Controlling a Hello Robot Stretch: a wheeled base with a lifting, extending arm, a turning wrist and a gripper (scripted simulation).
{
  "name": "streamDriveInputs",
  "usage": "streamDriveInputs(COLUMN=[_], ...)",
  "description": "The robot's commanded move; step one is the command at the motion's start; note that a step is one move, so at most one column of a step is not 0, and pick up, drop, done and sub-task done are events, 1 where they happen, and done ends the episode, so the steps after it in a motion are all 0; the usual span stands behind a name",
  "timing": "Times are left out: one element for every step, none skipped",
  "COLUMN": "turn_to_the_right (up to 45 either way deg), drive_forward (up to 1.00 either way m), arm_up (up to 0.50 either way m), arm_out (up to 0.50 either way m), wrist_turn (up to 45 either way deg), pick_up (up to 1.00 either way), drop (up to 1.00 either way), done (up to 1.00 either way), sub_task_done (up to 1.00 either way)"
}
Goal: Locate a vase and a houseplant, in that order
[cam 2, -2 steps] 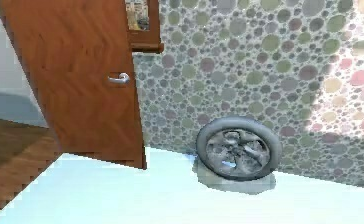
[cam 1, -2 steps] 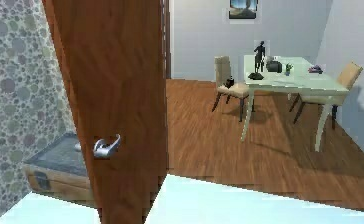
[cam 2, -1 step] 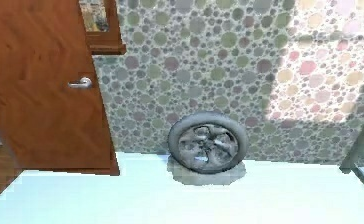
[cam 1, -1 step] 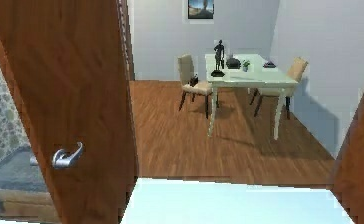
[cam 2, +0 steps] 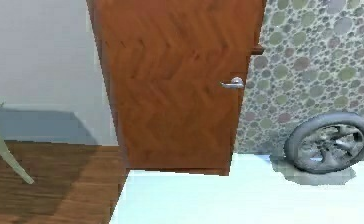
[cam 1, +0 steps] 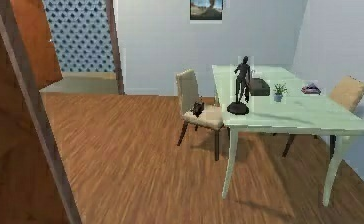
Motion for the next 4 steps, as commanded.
streamDriveInputs(turn_to_the_right=[0.0,-30.0,0.0,0.0], drive_forward=[0.95,0.0,1.0,1.0], arm_up=[0.0,0.0,0.0,0.0], arm_out=[0.0,0.0,0.0,0.0], wrist_turn=[0.0,0.0,0.0,0.0], pick_up=[0.0,0.0,0.0,0.0], drop=[0.0,0.0,0.0,0.0], done=[0.0,0.0,0.0,0.0], sub_task_done=[0.0,0.0,0.0,0.0])
